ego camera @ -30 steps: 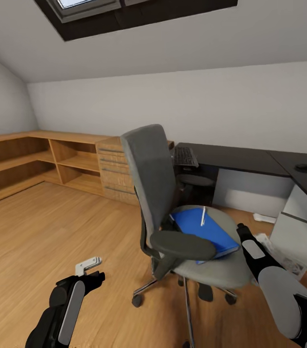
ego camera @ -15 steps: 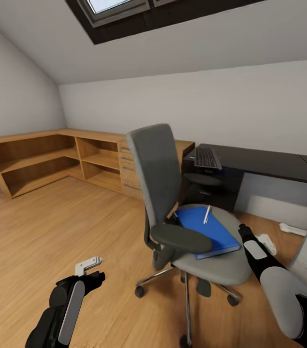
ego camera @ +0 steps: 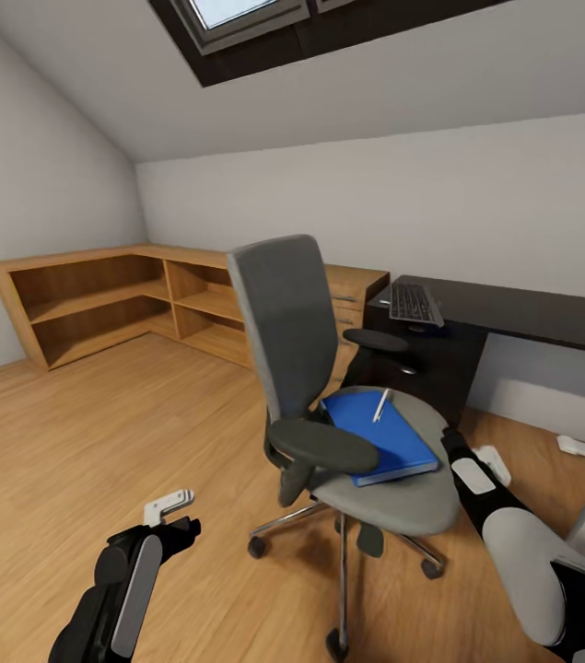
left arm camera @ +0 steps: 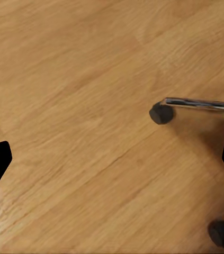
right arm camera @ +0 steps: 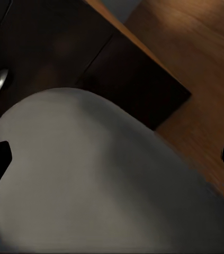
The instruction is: In the bedroom, organize the workspace by keeping the computer under the desk, ensuring the monitor is on the desk, placing the keyboard on the desk next to the monitor, placing the mouse on the desk next to the keyboard, moving the folder from the swivel chair onto the desk next to the mouse, stacking the notebook on top of the folder with the pen on top of the notebook, and positioning the swivel chair next to the desk.
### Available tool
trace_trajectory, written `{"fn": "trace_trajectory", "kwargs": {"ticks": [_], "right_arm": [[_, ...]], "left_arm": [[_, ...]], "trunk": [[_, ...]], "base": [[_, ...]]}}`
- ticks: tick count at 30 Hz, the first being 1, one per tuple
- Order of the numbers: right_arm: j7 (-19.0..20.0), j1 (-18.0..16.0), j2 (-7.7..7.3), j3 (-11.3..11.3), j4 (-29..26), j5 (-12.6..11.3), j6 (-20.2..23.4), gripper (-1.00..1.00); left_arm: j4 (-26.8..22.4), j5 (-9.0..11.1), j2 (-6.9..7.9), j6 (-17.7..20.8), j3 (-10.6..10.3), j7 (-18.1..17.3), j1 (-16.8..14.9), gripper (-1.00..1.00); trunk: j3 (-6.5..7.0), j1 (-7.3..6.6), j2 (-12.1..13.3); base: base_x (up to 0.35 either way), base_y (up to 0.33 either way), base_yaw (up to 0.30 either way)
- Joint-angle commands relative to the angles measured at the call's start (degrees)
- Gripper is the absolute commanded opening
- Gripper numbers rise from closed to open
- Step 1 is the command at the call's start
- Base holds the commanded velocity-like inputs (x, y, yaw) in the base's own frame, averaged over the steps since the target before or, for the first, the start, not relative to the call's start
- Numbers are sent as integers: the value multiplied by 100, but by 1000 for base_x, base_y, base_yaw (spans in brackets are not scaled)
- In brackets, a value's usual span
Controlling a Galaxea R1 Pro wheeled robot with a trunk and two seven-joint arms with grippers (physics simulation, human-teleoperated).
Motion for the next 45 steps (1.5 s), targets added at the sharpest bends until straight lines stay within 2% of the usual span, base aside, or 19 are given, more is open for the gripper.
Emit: {"fn": "trace_trajectory", "kwargs": {"ticks": [1,9,25,30,33,38,45], "right_arm": [[-7,1,0,-3,81,-102,-25,100],[-7,1,-10,-12,65,-104,-25,100],[-16,1,8,-13,123,-116,-10,100],[-33,1,-8,-45,110,-127,688,100],[-35,1,-10,-53,108,-141,782,100],[-39,1,-11,-34,107,-574,821,100],[-34,1,-7,-22,106,-670,812,100]], "left_arm": [[0,61,-5,16,7,44,-4,100],[43,62,-7,16,6,40,-4,100],[46,45,2,16,7,46,-4,100],[46,60,2,16,7,38,-4,100],[46,61,2,16,7,37,-4,100],[46,57,2,16,7,39,-4,100],[46,57,2,16,7,40,-4,100]], "trunk": [[-7,0,-1],[-7,0,-1],[-7,0,-1],[-7,0,-1],[-7,0,-1],[-7,0,-1],[-7,0,-1]], "base": [[68,-85,2],[139,-148,0],[59,-5,0],[0,0,0],[0,0,0],[0,0,0],[0,0,23]]}}
